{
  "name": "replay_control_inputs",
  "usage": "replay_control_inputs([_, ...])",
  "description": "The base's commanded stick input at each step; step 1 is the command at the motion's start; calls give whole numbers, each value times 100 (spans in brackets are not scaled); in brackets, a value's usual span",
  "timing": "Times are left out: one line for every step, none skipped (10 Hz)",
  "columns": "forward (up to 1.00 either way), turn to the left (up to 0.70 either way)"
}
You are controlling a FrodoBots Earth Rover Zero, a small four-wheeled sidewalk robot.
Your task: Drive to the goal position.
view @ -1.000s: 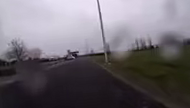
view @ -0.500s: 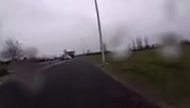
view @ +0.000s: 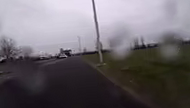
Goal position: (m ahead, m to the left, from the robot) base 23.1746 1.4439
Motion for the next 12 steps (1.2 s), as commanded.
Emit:
replay_control_inputs([100,35])
replay_control_inputs([100,38])
replay_control_inputs([100,40])
replay_control_inputs([100,40])
replay_control_inputs([100,40])
replay_control_inputs([100,40])
replay_control_inputs([100,40])
replay_control_inputs([100,40])
replay_control_inputs([100,40])
replay_control_inputs([100,24])
replay_control_inputs([100,6])
replay_control_inputs([100,0])
